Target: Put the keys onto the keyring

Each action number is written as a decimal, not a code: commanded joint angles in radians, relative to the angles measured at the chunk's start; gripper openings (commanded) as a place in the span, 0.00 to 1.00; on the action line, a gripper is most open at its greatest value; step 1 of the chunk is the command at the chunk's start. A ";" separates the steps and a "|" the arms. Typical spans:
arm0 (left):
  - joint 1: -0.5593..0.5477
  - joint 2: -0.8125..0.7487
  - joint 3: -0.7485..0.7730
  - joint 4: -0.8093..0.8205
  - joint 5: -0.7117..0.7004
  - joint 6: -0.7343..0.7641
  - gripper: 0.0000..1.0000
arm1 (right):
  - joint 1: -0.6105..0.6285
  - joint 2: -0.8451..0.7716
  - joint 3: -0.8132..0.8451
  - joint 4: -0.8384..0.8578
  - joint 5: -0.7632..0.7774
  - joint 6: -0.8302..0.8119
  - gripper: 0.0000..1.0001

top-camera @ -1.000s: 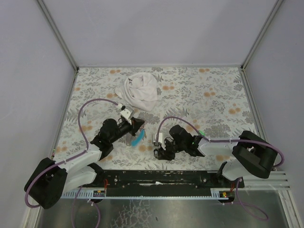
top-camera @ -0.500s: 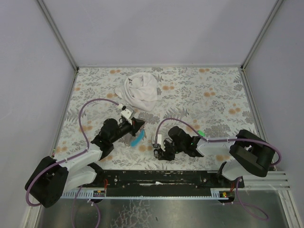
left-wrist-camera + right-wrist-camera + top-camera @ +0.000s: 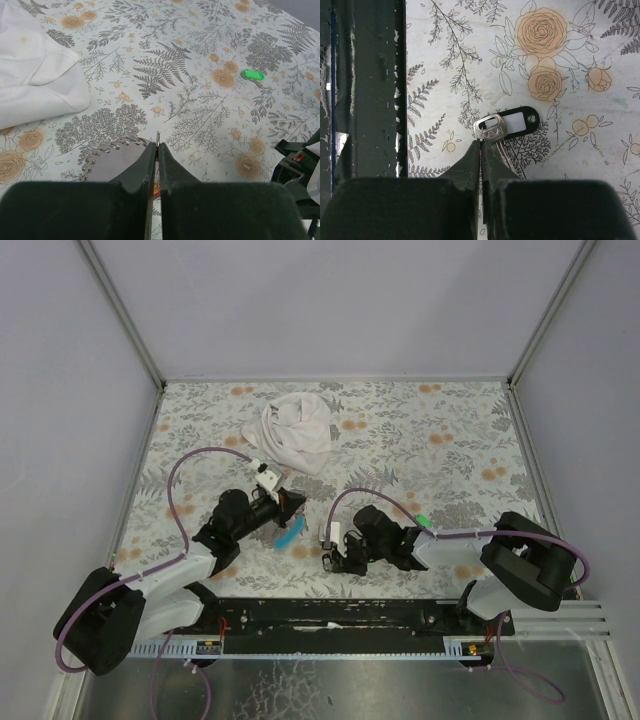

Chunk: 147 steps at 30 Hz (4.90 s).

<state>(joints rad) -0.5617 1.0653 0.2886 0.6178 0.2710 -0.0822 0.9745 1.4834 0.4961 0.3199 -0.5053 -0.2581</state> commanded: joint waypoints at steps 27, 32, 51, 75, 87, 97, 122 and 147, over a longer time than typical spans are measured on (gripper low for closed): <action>0.004 -0.087 -0.013 0.183 0.370 0.034 0.00 | 0.004 -0.385 -0.076 0.139 0.328 -0.009 0.00; 0.003 -0.077 0.004 0.164 0.442 0.049 0.00 | -0.038 -0.447 -0.088 0.128 0.272 -0.022 0.00; 0.002 -0.010 0.050 0.154 0.638 0.069 0.00 | -0.192 -0.522 -0.041 0.130 -0.103 -0.008 0.00; -0.012 0.059 0.090 0.112 0.680 0.095 0.00 | -0.192 -0.475 -0.022 0.152 -0.061 -0.033 0.00; -0.013 0.061 0.093 0.110 0.674 0.093 0.00 | -0.193 -0.463 -0.010 0.135 -0.126 -0.042 0.00; -0.014 0.073 0.096 0.109 0.682 0.090 0.00 | -0.193 -0.458 -0.014 0.145 -0.112 -0.038 0.00; -0.015 0.081 0.102 0.094 0.678 0.096 0.00 | -0.192 -0.484 -0.031 0.162 -0.075 -0.027 0.00; -0.015 0.083 0.106 0.099 0.691 0.093 0.00 | -0.192 -0.469 -0.014 0.113 -0.101 -0.044 0.00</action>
<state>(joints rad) -0.5732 1.1450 0.3626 0.6853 0.9394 -0.0017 0.7887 1.0149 0.4553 0.4076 -0.5930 -0.2890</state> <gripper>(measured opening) 0.010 0.010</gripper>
